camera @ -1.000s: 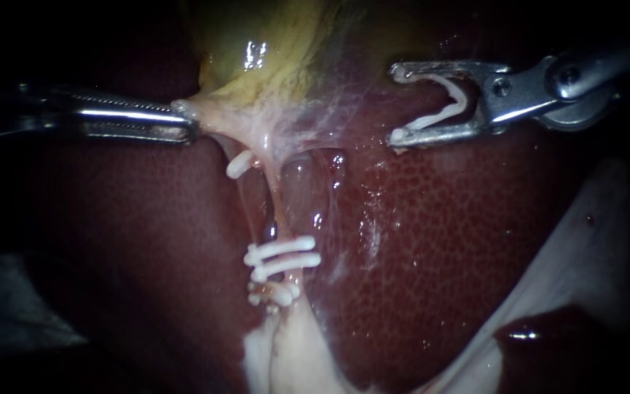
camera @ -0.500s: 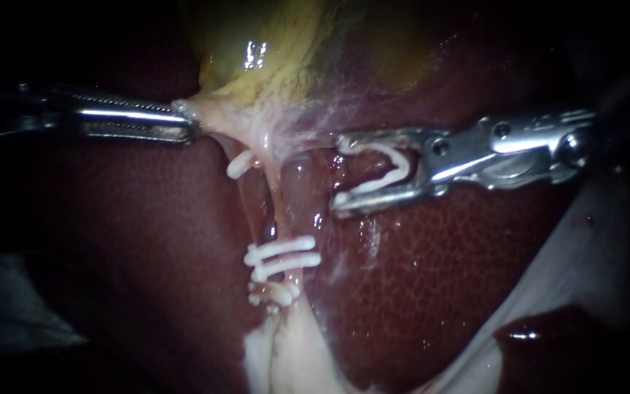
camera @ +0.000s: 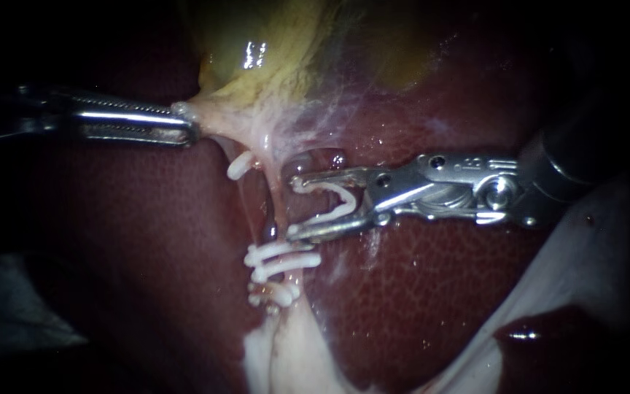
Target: Clipping third clip right tube
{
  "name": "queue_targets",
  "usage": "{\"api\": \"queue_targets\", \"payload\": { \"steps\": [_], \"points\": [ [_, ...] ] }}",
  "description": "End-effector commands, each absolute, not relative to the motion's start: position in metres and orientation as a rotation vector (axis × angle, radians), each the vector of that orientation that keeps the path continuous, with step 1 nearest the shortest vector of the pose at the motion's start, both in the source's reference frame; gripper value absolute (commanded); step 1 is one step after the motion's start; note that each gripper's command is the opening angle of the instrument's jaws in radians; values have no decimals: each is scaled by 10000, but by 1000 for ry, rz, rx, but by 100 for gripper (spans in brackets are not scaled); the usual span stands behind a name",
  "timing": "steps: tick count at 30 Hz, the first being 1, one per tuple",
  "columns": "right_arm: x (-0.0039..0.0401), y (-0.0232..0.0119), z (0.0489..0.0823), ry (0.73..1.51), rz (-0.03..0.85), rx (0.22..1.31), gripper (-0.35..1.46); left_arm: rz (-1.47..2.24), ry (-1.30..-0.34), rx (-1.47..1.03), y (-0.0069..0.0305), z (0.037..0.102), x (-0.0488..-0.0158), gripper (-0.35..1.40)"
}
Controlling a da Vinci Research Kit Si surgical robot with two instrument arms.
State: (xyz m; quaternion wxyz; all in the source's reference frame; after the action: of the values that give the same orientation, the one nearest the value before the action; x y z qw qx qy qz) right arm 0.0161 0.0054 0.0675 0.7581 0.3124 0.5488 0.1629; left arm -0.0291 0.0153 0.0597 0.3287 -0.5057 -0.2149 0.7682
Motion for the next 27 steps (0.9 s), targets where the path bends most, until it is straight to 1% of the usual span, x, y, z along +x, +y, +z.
{"api": "queue_targets", "payload": {
  "steps": [1, 10, 15, 23, 27],
  "points": [
    [163, 55, 676, 1203, 361, 688, 50, 2011, -562, -1323, 153, 597, -291, -35],
    [189, 60, 677, 1305, 420, 793, 50, 2011, -562, -1323, 153, 597, -291, -35],
    [201, 59, 672, 1355, 433, 839, 50, 2011, -562, -1323, 153, 597, -291, -35],
    [206, 59, 653, 1409, 457, 876, 50, 2011, -562, -1323, 153, 597, -291, -35],
    [204, 62, 643, 1416, 462, 882, 49, 2011, -562, -1323, 153, 597, -291, -35]
  ]
}}
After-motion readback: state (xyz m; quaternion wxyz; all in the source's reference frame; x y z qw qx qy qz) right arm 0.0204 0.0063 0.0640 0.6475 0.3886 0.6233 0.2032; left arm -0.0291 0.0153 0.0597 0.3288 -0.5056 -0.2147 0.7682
